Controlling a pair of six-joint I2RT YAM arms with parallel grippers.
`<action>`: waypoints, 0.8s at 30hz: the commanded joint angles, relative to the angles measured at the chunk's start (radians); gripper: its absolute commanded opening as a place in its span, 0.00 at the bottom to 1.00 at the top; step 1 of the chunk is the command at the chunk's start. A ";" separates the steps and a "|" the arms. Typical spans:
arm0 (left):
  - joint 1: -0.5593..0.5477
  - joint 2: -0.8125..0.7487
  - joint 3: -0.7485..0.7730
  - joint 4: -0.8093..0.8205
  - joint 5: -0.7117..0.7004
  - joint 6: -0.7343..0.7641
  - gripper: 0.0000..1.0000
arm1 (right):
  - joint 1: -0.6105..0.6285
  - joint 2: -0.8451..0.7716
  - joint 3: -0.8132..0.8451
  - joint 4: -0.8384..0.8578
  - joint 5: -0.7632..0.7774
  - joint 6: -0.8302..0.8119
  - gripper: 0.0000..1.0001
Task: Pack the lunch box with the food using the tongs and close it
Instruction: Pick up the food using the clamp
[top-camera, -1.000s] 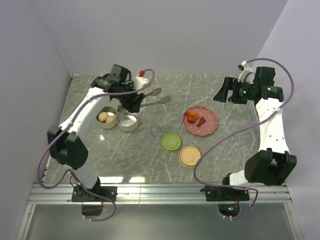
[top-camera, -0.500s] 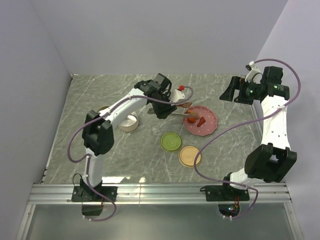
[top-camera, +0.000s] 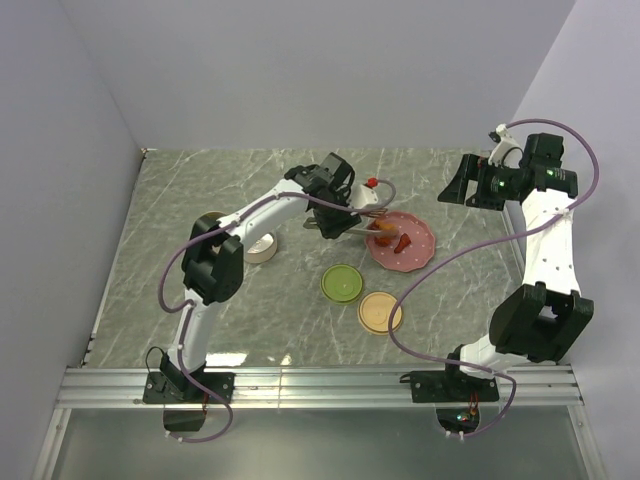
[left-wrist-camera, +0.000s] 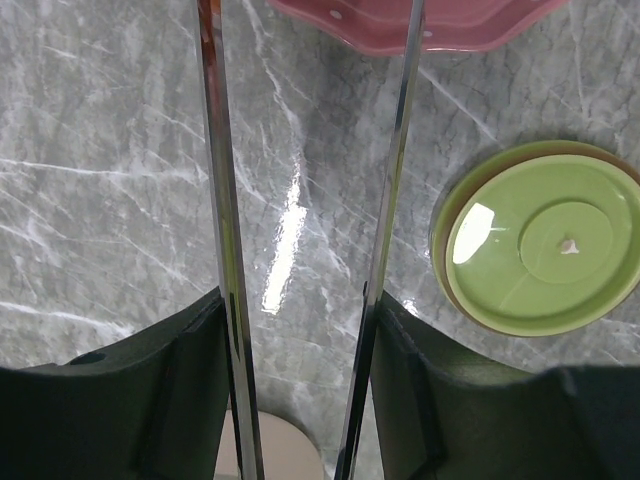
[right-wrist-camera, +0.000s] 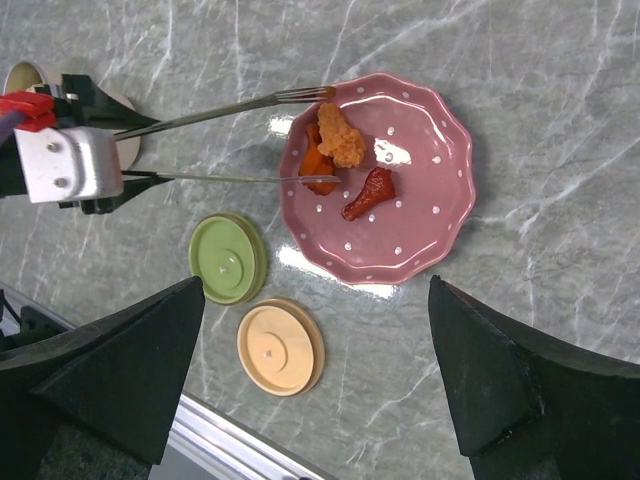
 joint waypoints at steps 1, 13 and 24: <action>-0.020 0.005 0.042 0.044 -0.019 0.021 0.56 | -0.009 0.000 0.005 -0.004 -0.014 -0.013 1.00; -0.034 0.058 0.069 0.063 -0.062 0.019 0.48 | -0.022 0.005 0.004 -0.012 -0.018 -0.019 1.00; -0.040 0.044 0.144 0.050 -0.062 -0.007 0.36 | -0.027 0.005 0.004 -0.011 -0.029 -0.014 1.00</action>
